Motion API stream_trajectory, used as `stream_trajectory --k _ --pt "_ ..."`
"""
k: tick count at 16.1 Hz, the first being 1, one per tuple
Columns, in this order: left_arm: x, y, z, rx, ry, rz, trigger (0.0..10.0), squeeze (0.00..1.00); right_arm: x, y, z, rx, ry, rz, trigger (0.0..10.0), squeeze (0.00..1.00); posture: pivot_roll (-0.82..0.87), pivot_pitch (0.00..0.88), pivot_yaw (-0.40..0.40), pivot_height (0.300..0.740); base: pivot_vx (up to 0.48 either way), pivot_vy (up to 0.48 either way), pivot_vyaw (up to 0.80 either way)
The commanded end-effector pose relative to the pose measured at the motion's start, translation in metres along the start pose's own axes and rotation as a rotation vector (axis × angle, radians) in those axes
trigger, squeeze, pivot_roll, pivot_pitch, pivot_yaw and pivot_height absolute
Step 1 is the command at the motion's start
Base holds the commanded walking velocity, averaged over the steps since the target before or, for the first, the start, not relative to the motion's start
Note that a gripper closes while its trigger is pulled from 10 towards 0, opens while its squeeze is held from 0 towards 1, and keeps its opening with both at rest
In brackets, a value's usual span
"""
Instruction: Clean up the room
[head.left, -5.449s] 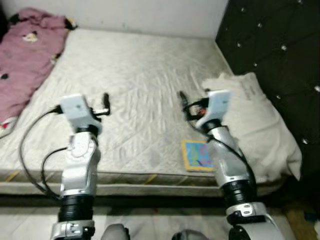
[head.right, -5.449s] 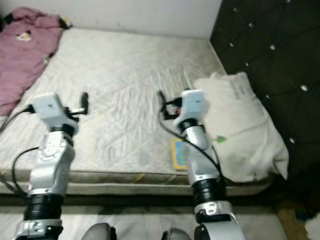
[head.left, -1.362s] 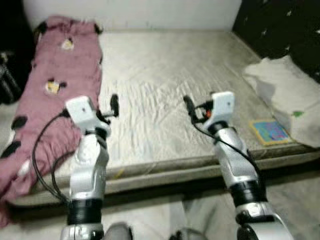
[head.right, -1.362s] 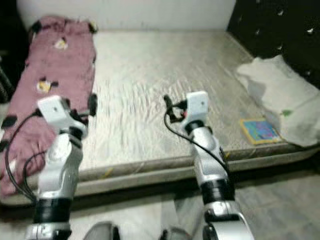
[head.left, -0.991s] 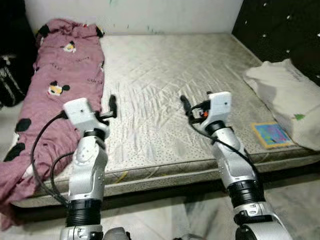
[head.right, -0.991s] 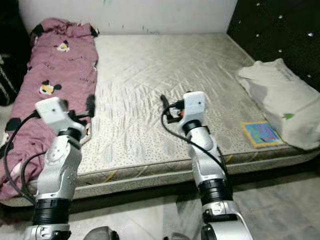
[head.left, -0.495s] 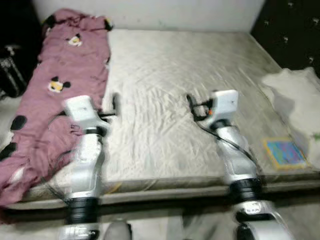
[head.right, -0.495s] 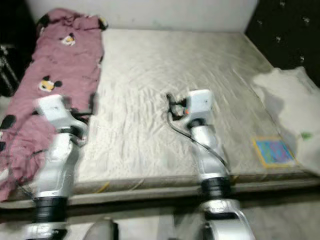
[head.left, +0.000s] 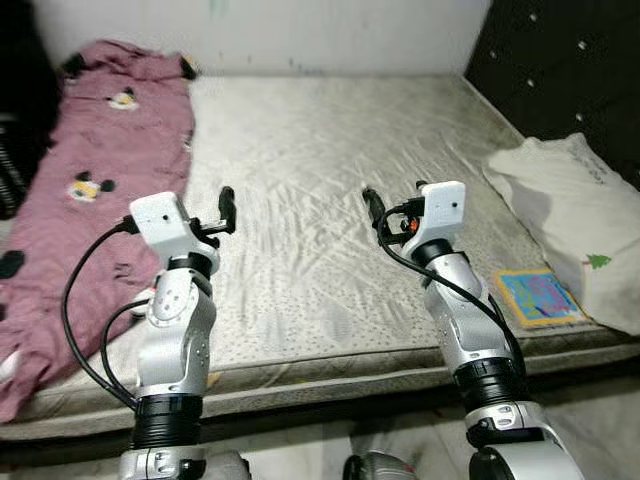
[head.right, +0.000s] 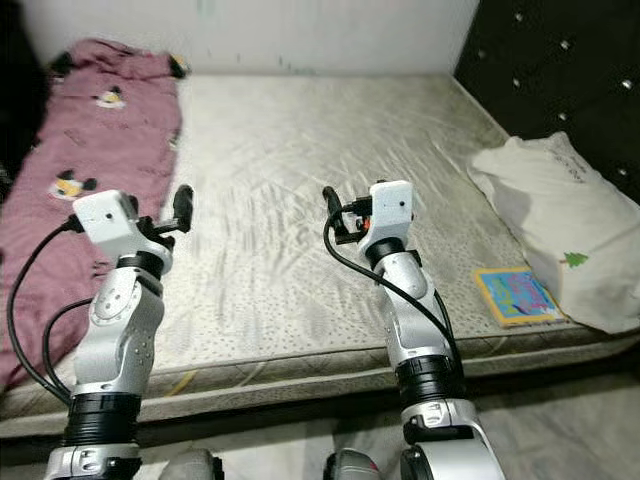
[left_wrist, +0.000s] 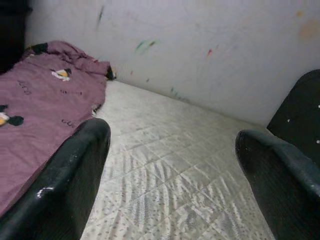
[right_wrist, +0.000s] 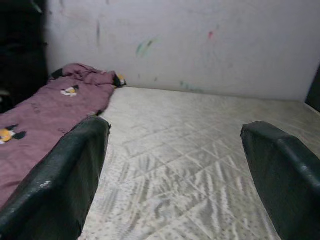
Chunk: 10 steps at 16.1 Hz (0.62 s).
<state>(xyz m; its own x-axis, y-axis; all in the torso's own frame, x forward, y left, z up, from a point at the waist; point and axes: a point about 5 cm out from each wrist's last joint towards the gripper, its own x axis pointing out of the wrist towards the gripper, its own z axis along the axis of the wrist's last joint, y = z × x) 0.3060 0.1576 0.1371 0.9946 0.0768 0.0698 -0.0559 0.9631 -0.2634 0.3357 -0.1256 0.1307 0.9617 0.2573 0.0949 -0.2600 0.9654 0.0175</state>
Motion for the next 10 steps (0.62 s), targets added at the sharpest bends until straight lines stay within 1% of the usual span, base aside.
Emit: stream_trajectory --k 1,10 --pt "0.0005 0.0028 0.0017 0.007 0.002 0.009 10.0 0.00 0.0015 0.0009 0.0015 0.004 0.000 -0.002 10.0 0.00 0.04 0.000 -0.049 0.740 0.000 0.450 0.00" --pt "0.0000 0.0033 0.0011 -0.002 0.002 0.015 10.0 0.00 0.0023 0.0022 0.0000 0.000 0.014 0.009 10.0 0.00 0.04 0.000 -0.051 0.740 0.000 0.449 0.00"
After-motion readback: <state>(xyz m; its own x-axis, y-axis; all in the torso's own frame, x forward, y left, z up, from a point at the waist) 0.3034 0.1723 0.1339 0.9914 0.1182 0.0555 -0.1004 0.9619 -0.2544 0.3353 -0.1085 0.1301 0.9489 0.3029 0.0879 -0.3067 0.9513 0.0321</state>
